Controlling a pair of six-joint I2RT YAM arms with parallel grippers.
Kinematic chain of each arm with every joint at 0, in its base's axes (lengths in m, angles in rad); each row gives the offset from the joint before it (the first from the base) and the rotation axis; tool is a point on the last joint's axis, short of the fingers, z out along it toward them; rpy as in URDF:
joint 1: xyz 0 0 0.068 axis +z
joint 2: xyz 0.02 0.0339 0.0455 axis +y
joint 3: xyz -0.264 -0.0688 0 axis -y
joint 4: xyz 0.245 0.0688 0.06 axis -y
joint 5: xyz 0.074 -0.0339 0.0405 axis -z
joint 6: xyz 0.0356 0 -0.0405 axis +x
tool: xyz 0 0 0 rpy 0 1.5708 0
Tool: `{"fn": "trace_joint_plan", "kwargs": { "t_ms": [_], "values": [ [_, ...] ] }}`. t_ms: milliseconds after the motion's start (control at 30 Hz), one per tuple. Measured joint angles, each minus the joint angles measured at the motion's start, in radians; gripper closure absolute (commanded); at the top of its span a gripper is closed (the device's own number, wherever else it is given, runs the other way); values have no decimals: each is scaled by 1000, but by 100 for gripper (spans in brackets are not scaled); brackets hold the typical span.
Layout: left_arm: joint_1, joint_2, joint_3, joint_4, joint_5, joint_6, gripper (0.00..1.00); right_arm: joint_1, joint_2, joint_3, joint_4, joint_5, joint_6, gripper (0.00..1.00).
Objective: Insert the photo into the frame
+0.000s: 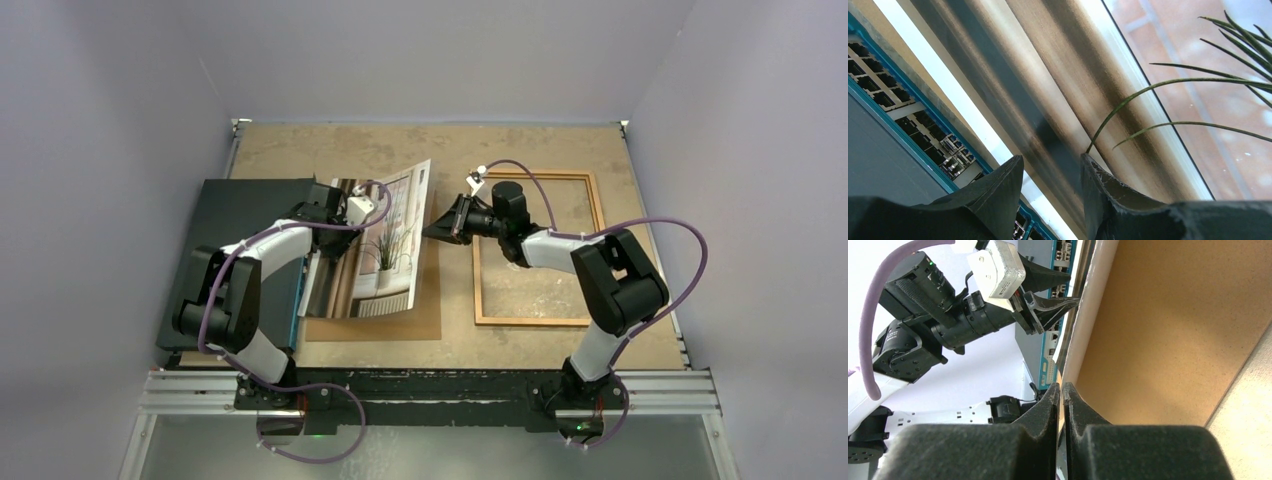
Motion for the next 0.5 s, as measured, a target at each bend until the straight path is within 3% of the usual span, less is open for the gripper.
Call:
{"fn": "trace_joint_plan", "kwargs": {
  "t_ms": [67,267,500],
  "values": [
    [0,0,0,-1,0,0,56,0,0,0,1,0,2,100],
    [0,0,8,-13,-3,-7,53,-17,-2,0,-15,-9,-1,100],
    [0,0,45,-39,-1,-23,52,-119,-96,40,-248,1,-88,100]
  ]
}}
